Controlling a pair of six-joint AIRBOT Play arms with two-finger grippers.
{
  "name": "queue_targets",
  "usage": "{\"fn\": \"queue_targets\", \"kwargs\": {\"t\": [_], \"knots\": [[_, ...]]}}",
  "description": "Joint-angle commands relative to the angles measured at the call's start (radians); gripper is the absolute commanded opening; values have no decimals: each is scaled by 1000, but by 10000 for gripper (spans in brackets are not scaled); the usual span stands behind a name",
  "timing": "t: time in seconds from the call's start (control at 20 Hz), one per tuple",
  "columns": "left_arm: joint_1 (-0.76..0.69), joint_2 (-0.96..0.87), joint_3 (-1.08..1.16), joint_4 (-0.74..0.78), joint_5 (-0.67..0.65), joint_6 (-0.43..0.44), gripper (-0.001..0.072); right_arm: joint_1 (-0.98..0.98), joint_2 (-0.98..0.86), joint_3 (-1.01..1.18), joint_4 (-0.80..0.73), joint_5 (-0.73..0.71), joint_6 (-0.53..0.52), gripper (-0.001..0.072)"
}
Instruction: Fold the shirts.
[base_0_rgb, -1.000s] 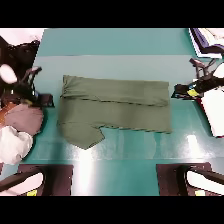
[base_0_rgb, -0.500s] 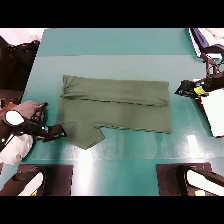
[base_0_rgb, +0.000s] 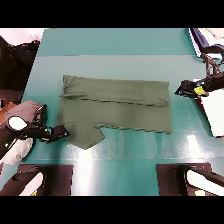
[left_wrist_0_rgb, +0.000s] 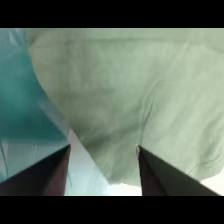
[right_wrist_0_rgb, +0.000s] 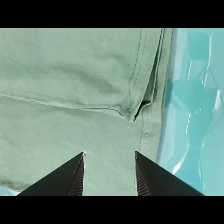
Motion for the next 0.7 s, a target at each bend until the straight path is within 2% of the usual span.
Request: {"fn": "queue_targets", "kwargs": {"t": [0.0,0.2,0.3,0.45,0.65], "knots": [[0,0,-4,-1,31,0,500,0,1,0,0,8,1,374],[0,-3,-4,-6,32,0,495,0,1,0,0,24,0,374],[0,-3,-4,-14,33,28,85,0,1,0,0,33,0,374],[0,-2,-3,-47,32,49,26,-1,1,-1,-2,85,-13,373],[0,-2,62,-48,-28,113,25,-37,44,-119,-3,129,-50,373]]}}
